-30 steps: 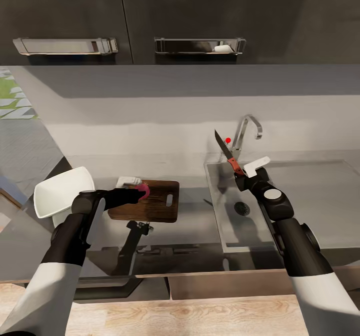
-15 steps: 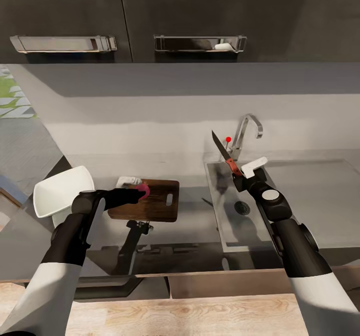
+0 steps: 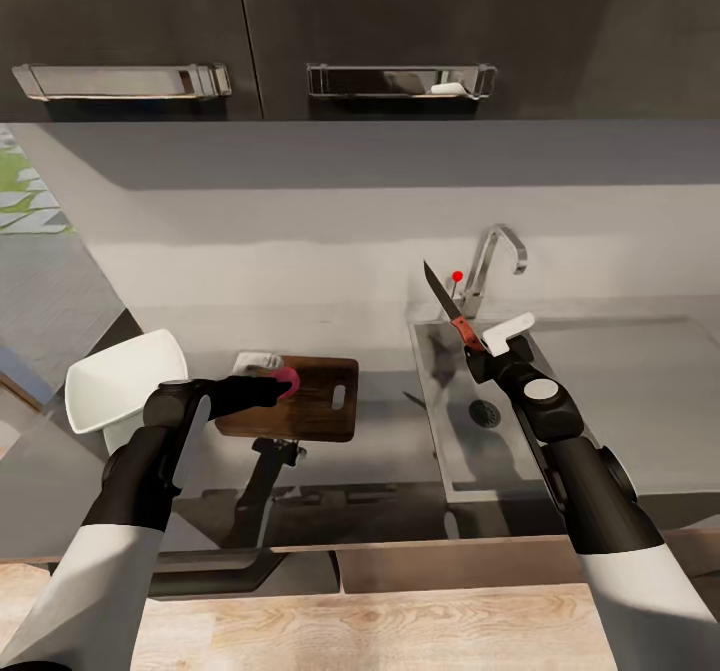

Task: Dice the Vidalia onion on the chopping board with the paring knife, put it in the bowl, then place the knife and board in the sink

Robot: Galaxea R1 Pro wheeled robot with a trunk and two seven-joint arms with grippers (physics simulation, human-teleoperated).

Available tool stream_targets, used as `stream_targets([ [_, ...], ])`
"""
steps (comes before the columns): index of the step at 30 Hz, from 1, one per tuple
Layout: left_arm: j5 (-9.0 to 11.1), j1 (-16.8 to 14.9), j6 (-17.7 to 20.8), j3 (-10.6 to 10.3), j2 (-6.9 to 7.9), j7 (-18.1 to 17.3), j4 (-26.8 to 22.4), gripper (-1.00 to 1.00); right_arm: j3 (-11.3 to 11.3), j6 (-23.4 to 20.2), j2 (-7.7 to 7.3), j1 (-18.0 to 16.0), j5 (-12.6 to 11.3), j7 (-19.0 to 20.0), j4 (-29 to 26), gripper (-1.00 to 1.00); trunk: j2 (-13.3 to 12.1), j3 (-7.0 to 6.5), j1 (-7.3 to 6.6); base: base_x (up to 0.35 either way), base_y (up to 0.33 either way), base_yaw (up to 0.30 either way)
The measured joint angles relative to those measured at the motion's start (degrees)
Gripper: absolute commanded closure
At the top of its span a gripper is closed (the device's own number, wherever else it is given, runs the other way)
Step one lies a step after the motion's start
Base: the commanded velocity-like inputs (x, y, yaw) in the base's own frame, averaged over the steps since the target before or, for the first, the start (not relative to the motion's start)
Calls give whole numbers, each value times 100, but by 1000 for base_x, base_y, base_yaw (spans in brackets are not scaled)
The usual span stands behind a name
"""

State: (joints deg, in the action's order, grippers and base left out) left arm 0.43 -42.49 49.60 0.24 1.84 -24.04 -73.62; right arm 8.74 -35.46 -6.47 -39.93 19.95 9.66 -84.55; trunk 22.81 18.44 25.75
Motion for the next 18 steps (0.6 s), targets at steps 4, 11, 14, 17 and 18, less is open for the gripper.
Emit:
stream_targets([
  [4, 0, 0, 0, 0, 0, 0, 1, 100, 0, 0, 0, 0, 0, 1, 0, 100, 0, 7, 0, 0, 0, 0],
  [11, 0, 0, 0, 0, 0, 0, 0, 100, 0, 0, 0, 0, 0, 0, 0, 100, 0, 17, 0, 0, 0, 0],
  [14, 0, 0, 0, 0, 0, 0, 1, 100, 0, 0, 0, 1, 0, 0, 0, 100, 0, 27, 0, 0, 0, 0],
  [17, 0, 0, 0, 0, 0, 0, 0, 100, 0, 0, 0, 0, 0, 0, 0, 100, 0, 32, 0, 0, 0, 0],
  [18, 0, 0, 0, 0, 0, 0, 1, 100, 0, 0, 0, 0, 0, 0, 0, 100, 0, 32, 0, 0, 0, 0],
])
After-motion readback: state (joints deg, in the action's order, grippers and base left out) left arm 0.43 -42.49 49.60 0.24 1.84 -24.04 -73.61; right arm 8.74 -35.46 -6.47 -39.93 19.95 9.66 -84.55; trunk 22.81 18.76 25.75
